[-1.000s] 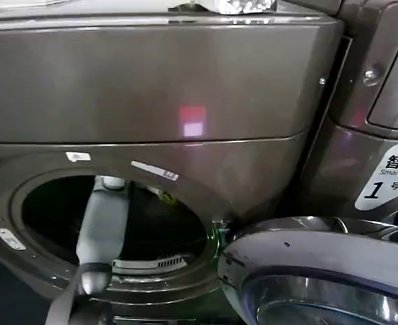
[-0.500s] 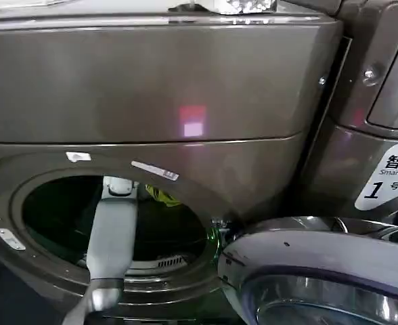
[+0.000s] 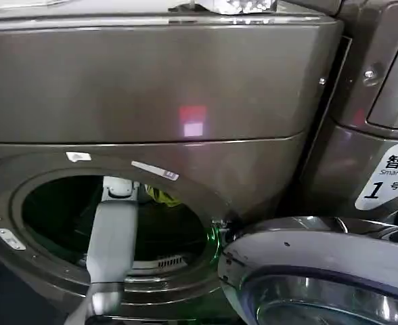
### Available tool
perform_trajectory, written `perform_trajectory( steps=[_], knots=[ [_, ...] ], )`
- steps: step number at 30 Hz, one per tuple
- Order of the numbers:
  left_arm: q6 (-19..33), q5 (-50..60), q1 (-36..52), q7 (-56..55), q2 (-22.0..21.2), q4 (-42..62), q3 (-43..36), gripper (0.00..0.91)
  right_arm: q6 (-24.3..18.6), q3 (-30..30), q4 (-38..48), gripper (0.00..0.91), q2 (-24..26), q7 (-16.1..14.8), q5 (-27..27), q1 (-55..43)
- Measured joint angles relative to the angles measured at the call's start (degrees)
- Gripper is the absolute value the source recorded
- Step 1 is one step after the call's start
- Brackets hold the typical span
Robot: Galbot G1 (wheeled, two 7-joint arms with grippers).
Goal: Grasp the clothes from the dryer.
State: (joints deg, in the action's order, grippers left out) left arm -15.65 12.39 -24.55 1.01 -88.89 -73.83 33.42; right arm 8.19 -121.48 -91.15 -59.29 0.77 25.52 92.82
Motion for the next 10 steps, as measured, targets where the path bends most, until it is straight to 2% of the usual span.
perform_trajectory(
  steps=[10],
  knots=[
    [-0.40,-0.27,-0.12,0.41,-0.09,-0.45,-0.16,0.000,2.41,-0.93,-0.75,0.907,-0.10,1.06,0.81,0.31]
  ],
)
